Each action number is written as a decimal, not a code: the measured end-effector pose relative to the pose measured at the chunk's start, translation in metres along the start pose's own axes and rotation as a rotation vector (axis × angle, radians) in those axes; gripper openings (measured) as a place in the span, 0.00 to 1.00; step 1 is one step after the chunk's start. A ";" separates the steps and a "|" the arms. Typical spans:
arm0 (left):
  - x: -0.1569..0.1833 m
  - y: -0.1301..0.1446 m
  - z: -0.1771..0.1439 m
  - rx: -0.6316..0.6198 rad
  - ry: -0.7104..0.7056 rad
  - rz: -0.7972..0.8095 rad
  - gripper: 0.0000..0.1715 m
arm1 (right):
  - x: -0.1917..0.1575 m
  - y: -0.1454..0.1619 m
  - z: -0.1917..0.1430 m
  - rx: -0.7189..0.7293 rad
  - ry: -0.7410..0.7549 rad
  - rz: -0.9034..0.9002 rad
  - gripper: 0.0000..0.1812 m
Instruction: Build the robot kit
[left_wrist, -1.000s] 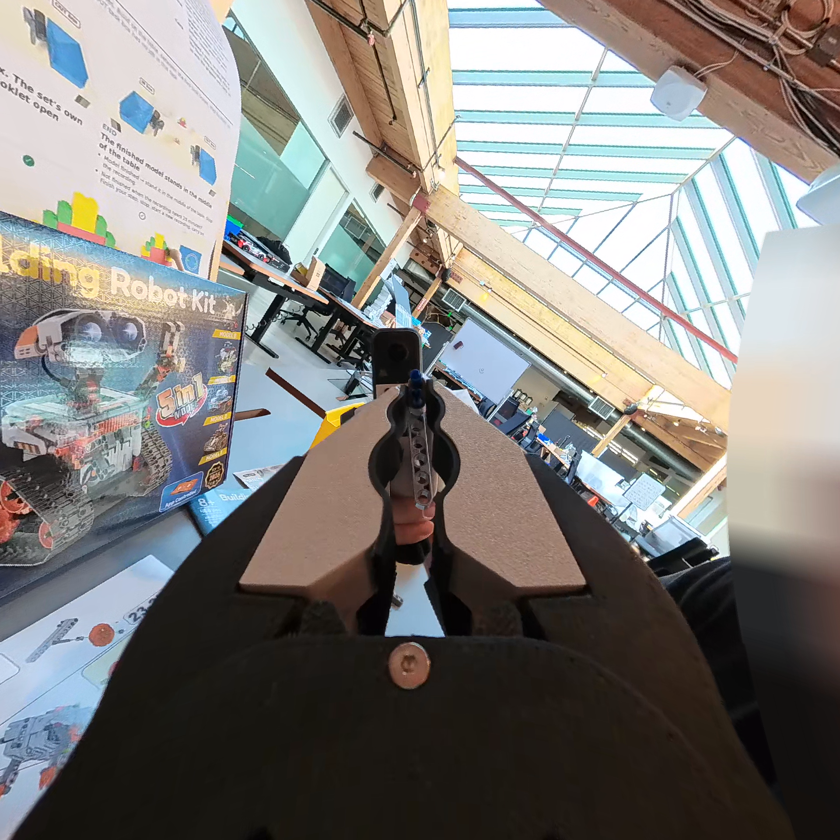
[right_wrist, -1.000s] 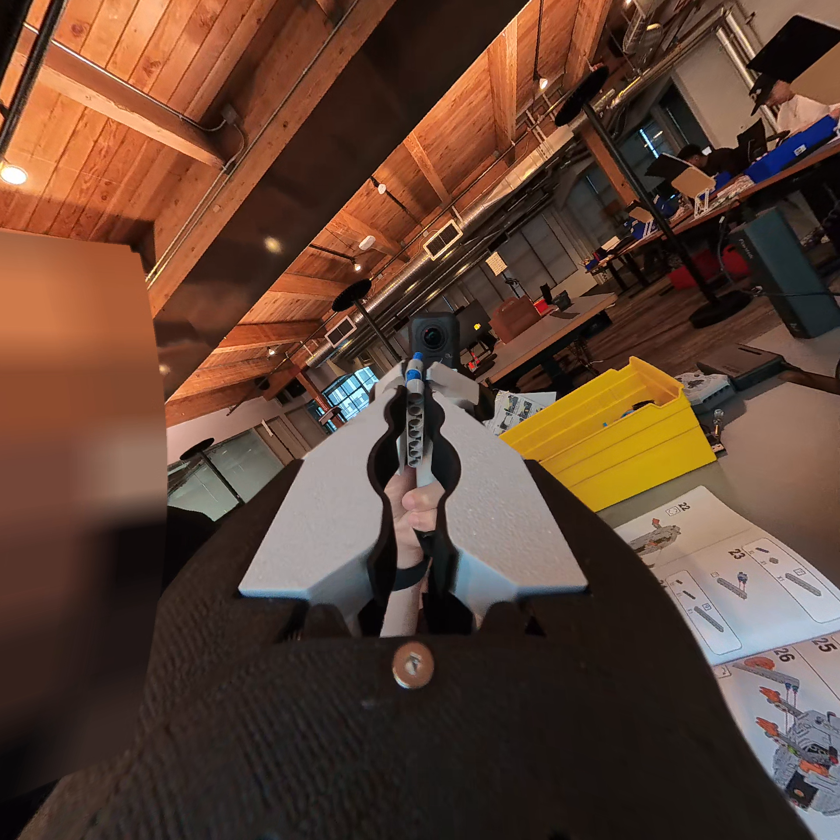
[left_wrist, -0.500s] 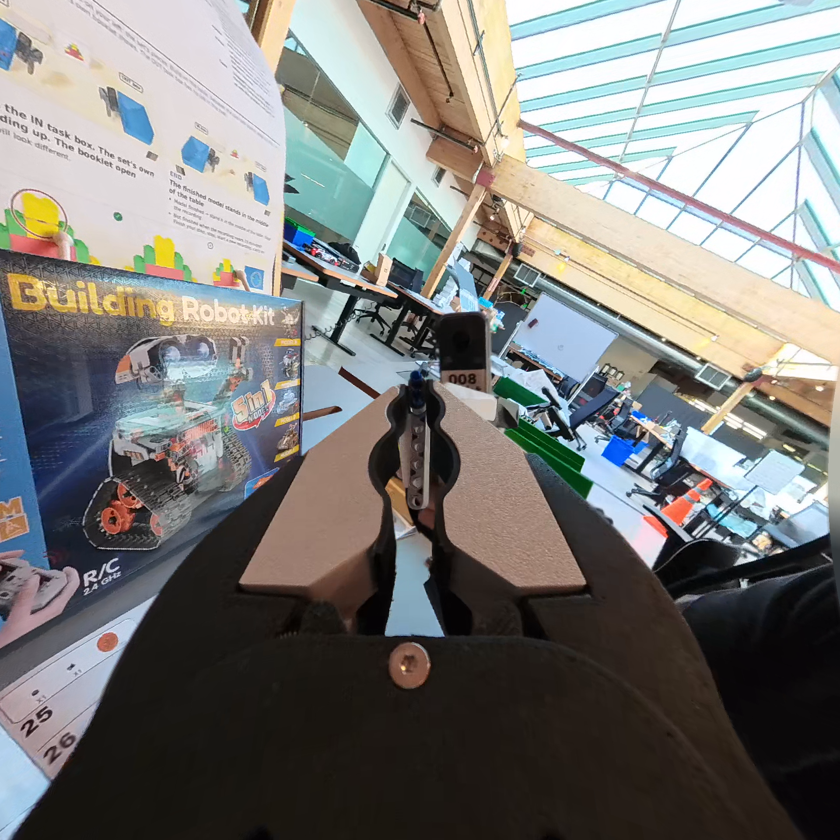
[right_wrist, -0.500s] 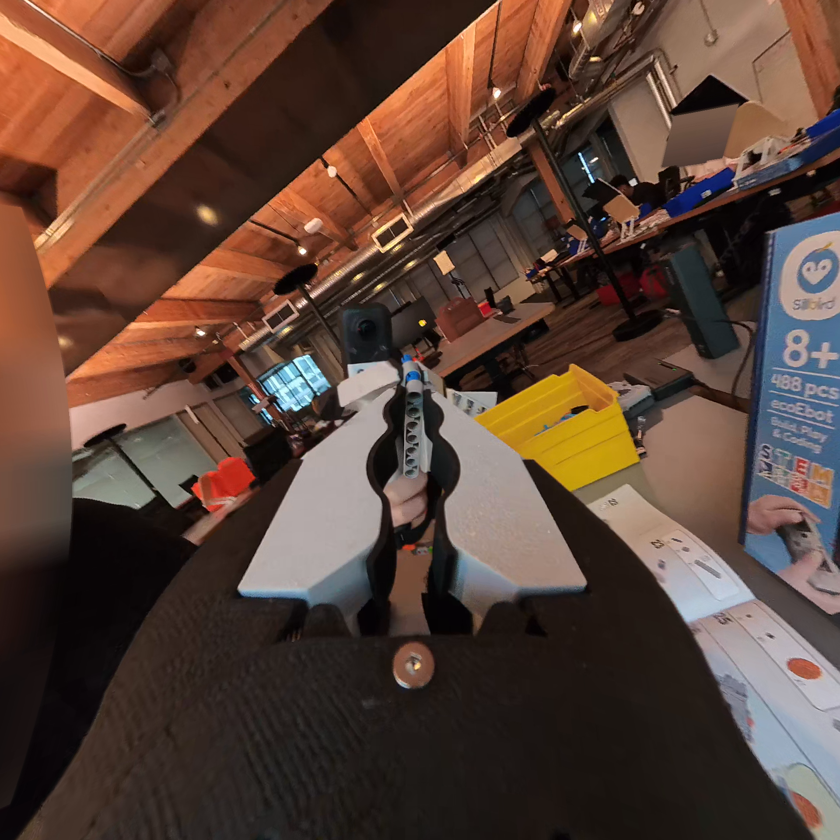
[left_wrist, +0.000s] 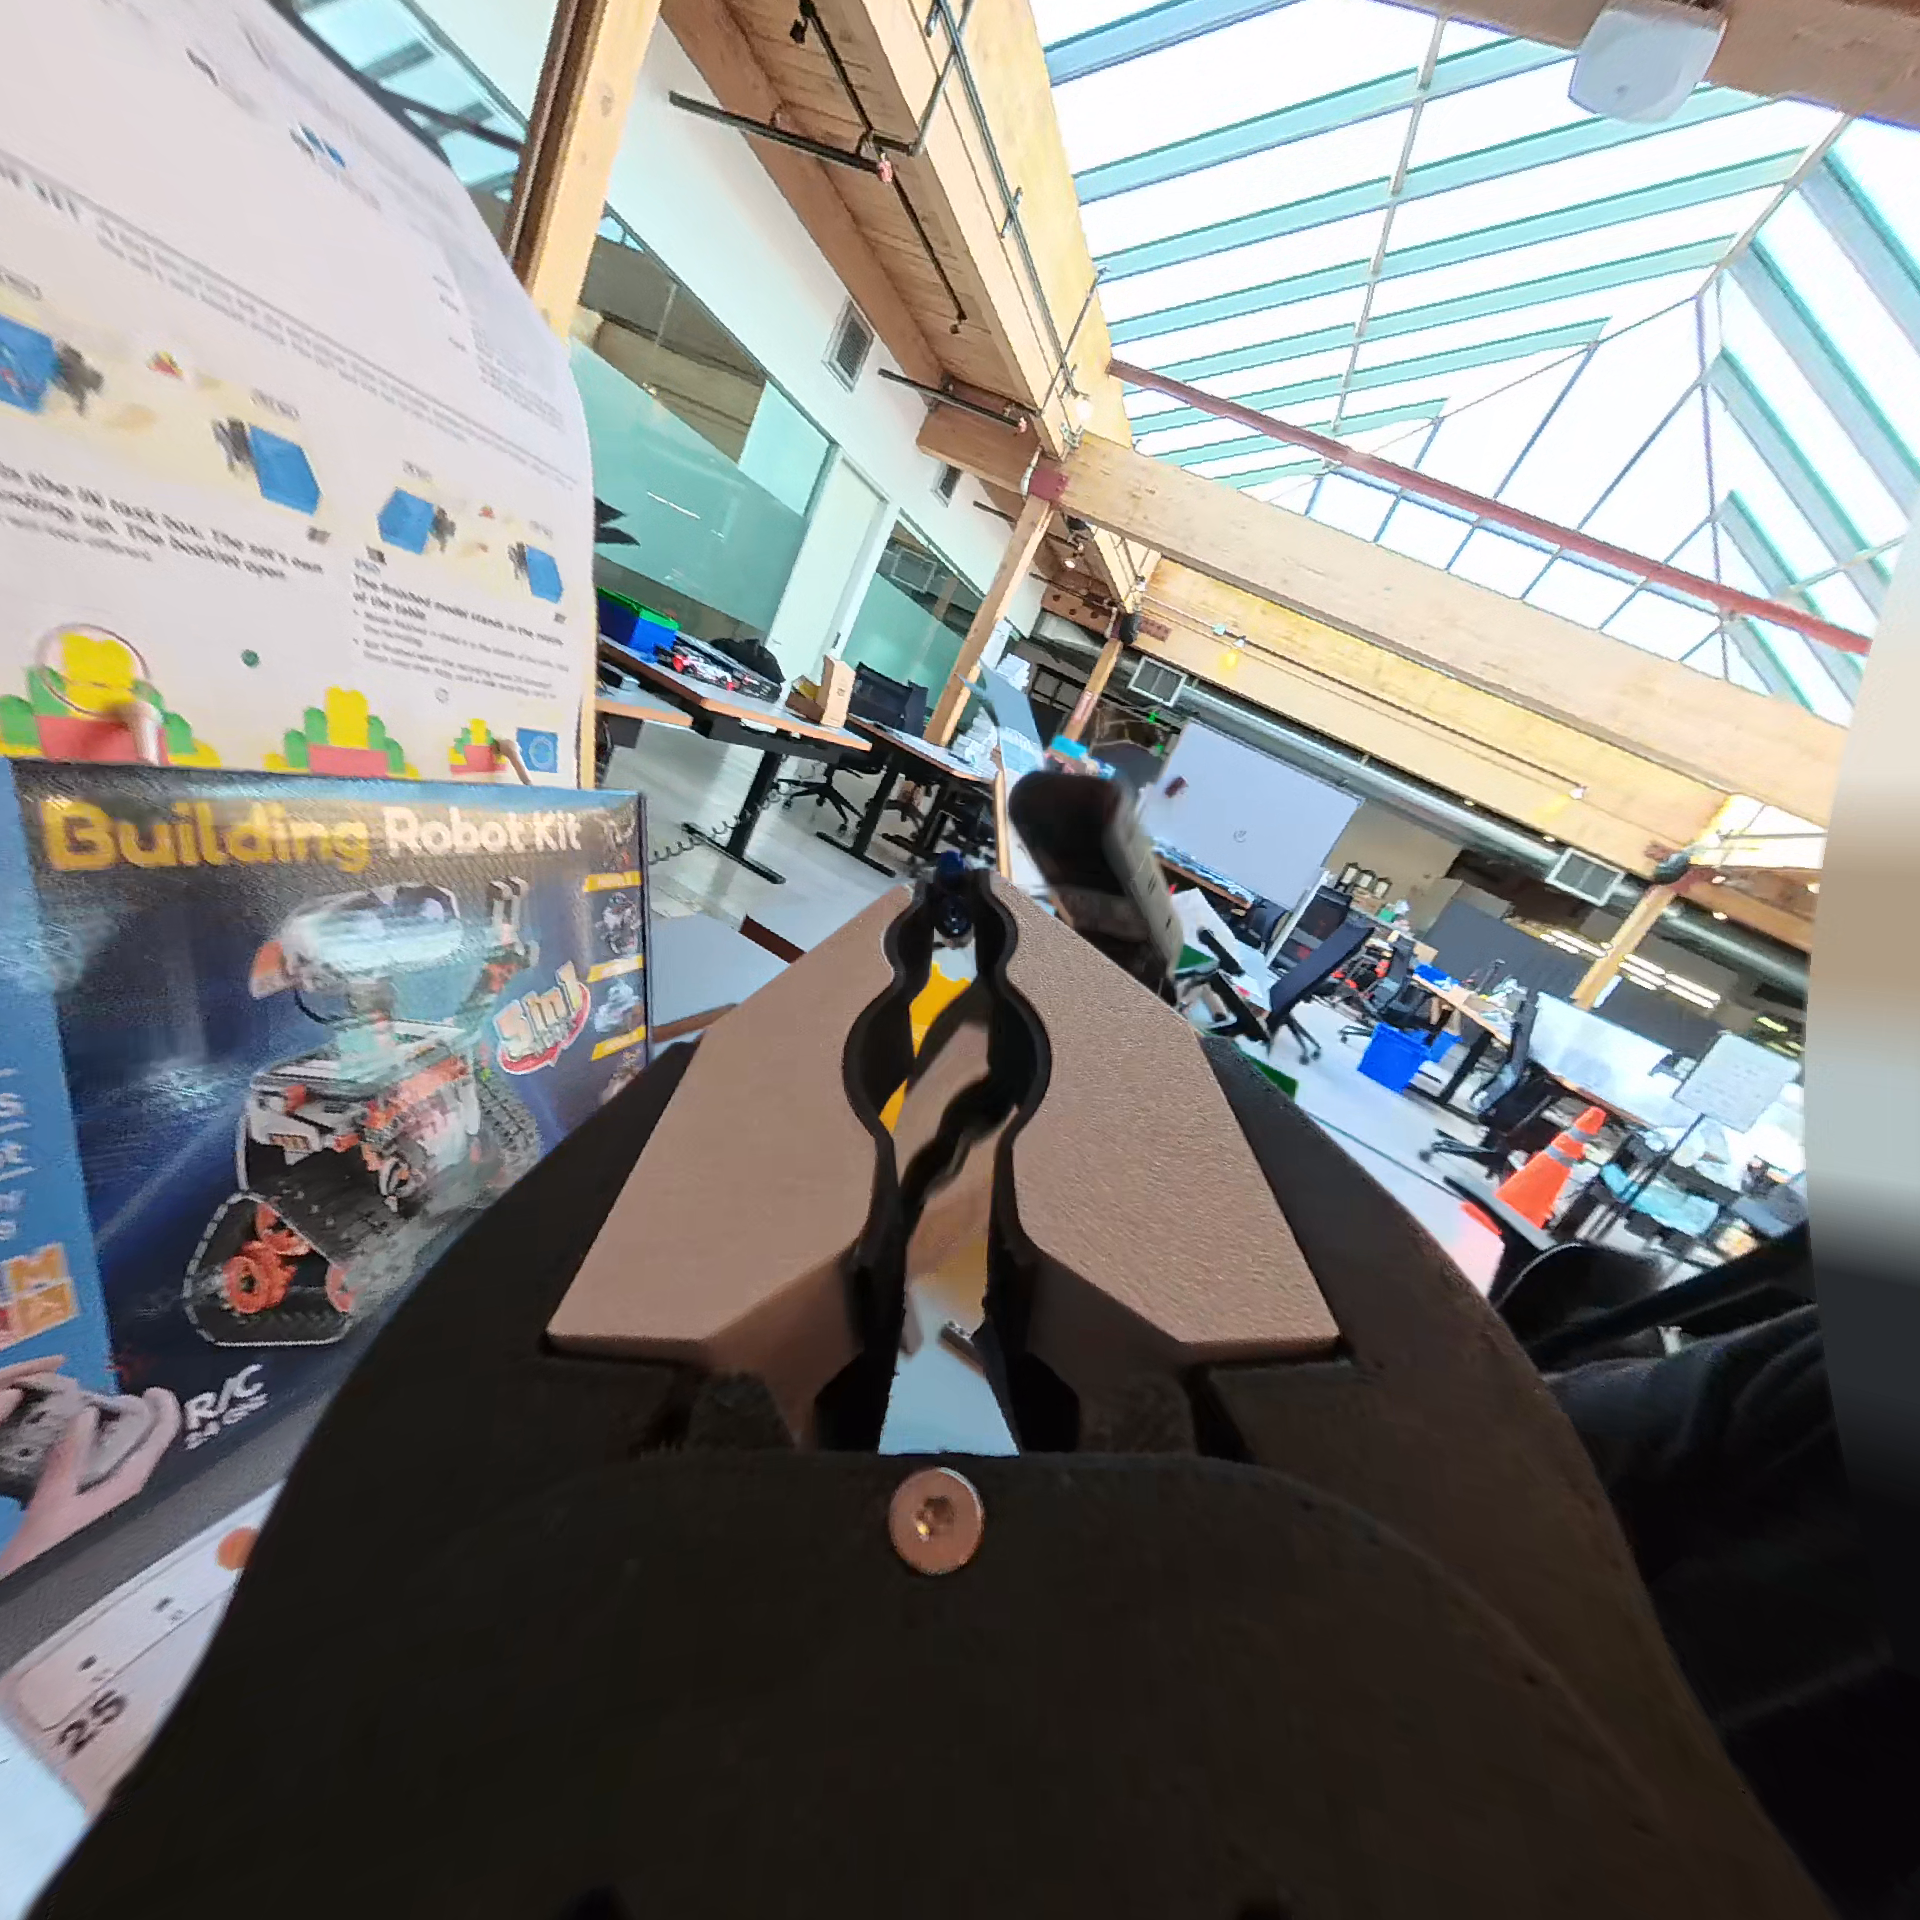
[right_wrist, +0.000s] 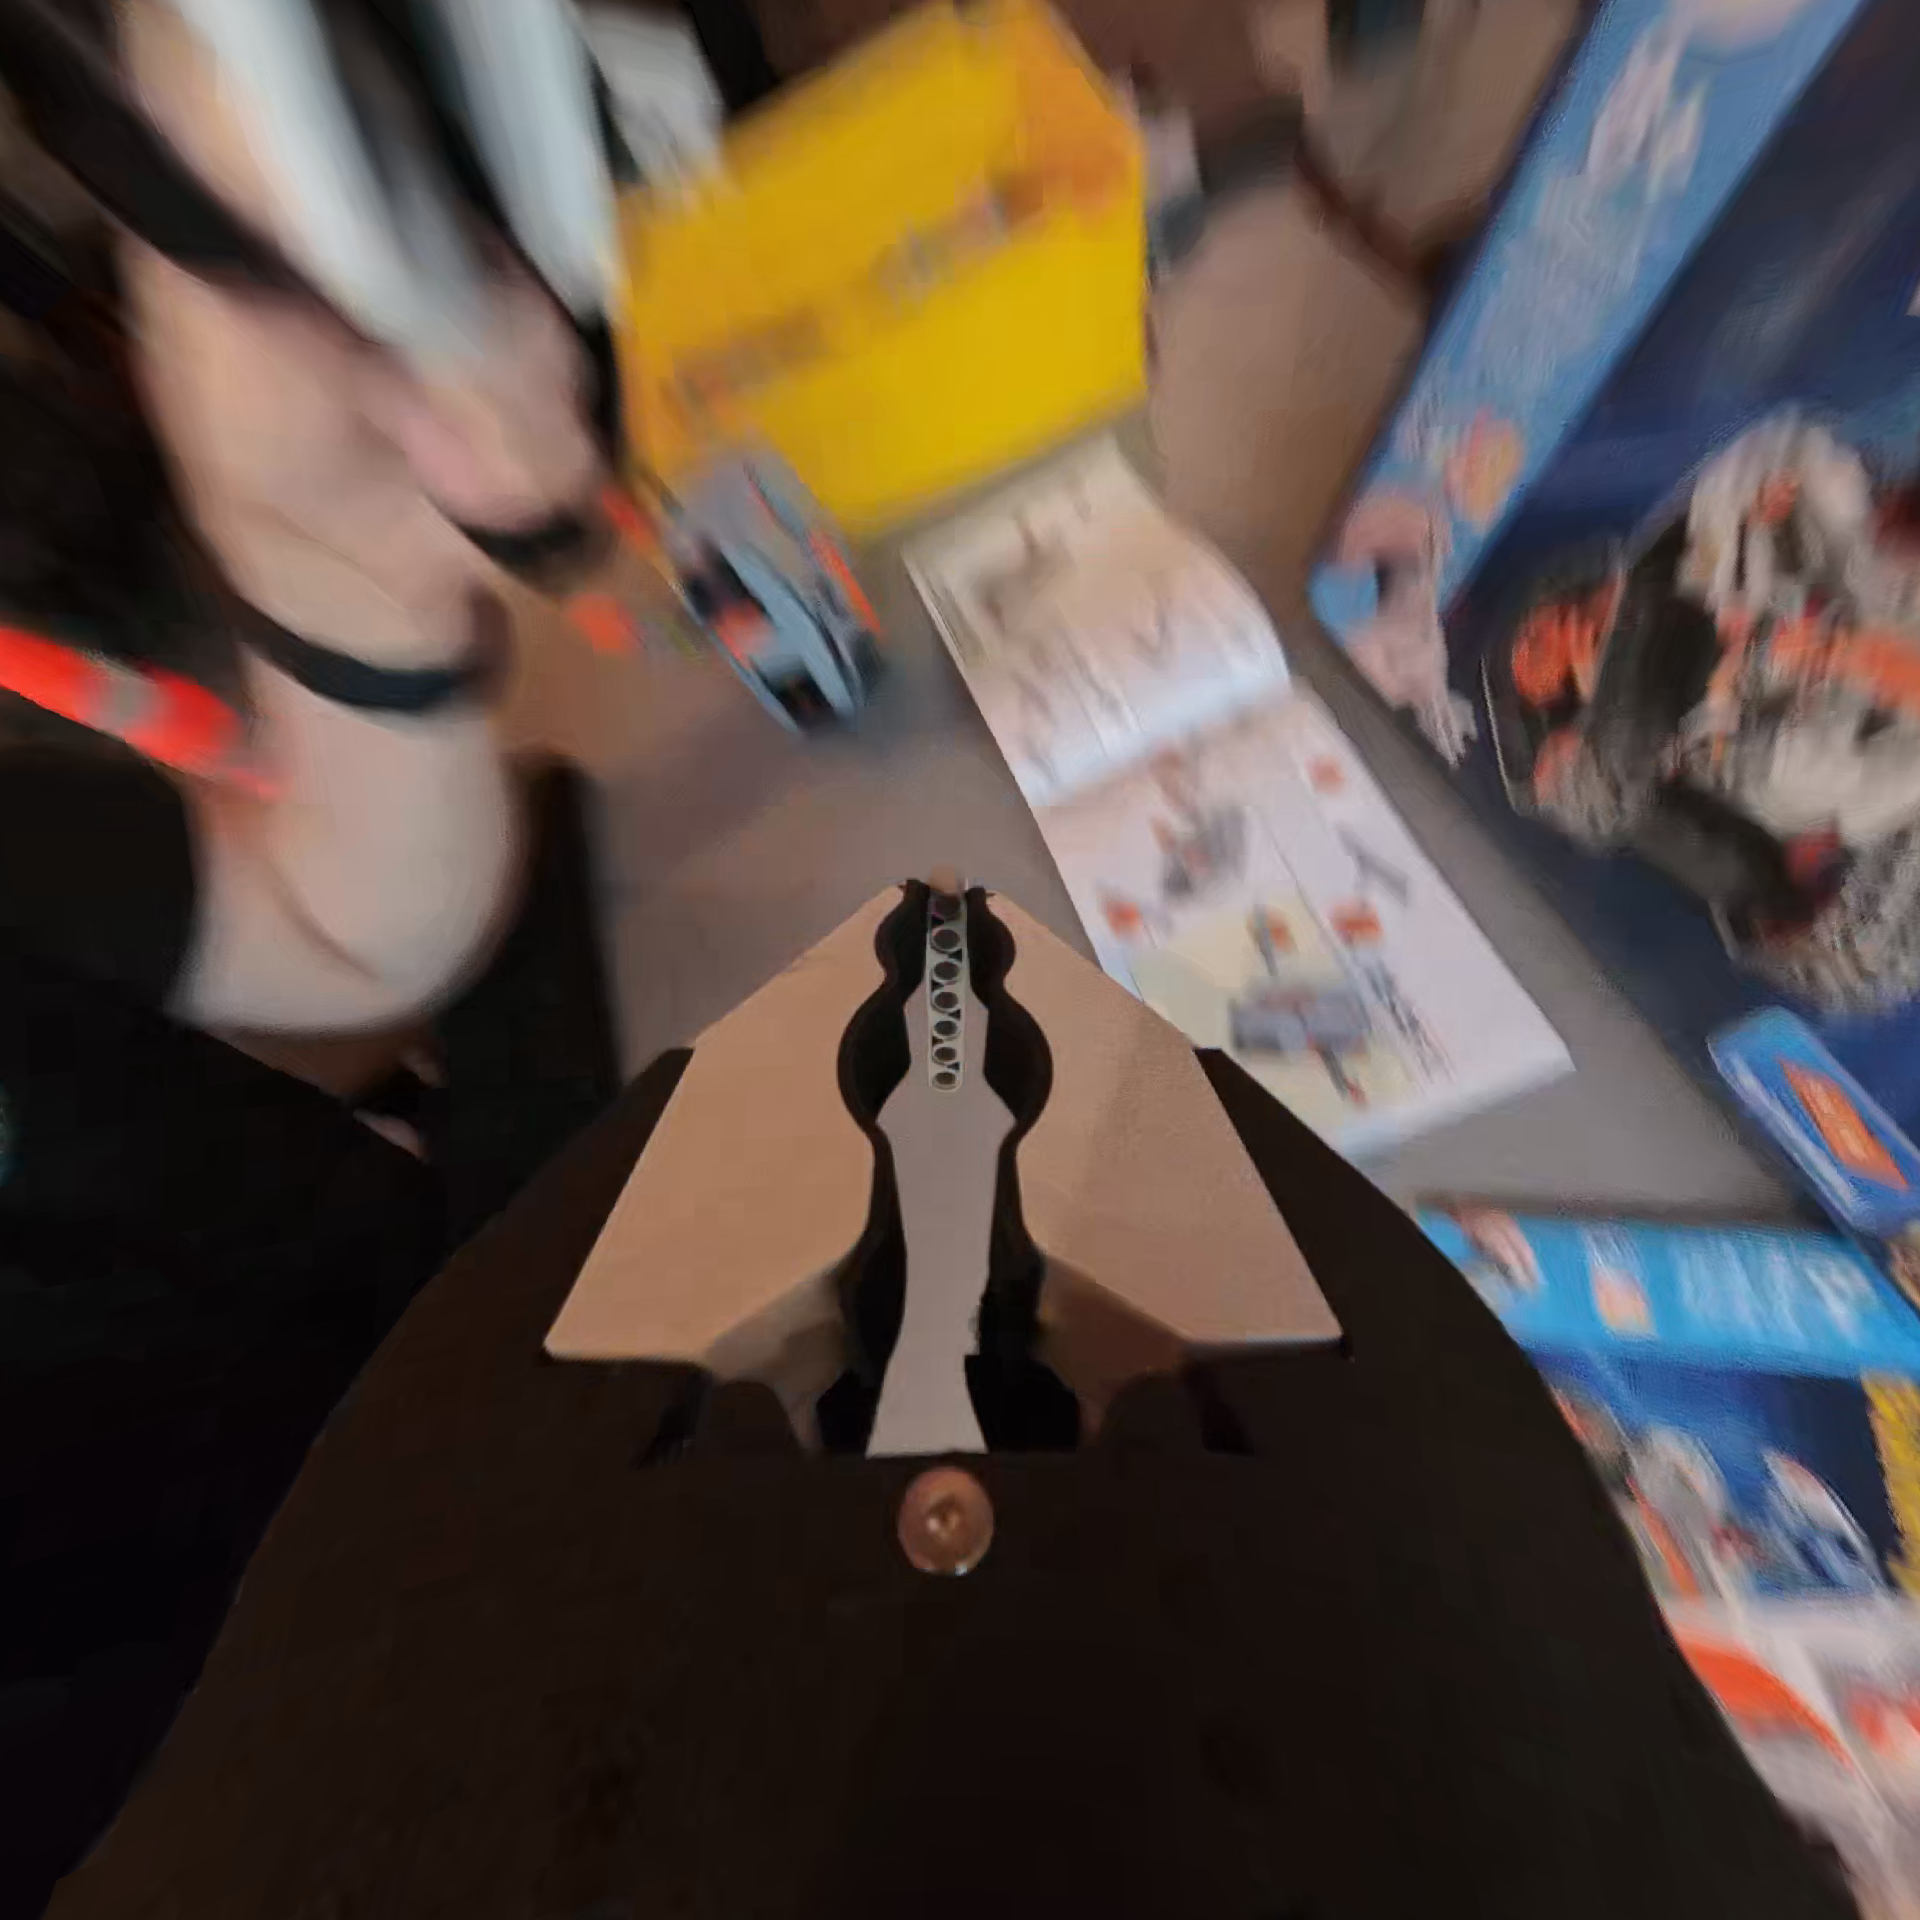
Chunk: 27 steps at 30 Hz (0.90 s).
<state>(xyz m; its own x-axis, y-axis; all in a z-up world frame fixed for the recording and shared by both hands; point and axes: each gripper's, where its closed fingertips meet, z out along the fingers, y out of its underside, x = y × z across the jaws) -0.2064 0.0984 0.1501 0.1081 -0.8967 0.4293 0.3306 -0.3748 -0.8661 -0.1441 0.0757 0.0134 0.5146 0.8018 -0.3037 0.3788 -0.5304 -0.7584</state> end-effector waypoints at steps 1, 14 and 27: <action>0.002 -0.005 -0.004 0.007 -0.008 0.016 0.03 | 0.006 0.026 0.014 -0.160 0.067 -0.031 0.03; 0.032 -0.034 -0.034 0.038 -0.018 0.097 0.03 | 0.000 0.168 0.074 -0.795 0.193 -0.288 0.03; 0.047 -0.037 -0.039 0.040 0.044 0.082 0.03 | 0.001 0.173 0.072 -0.624 0.148 -0.281 0.14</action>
<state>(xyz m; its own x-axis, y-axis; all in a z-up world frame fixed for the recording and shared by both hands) -0.2501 0.0611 0.1925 0.0948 -0.9337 0.3452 0.3595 -0.2913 -0.8865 -0.1339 0.0046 -0.1593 0.4149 0.9094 -0.0287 0.8610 -0.4027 -0.3107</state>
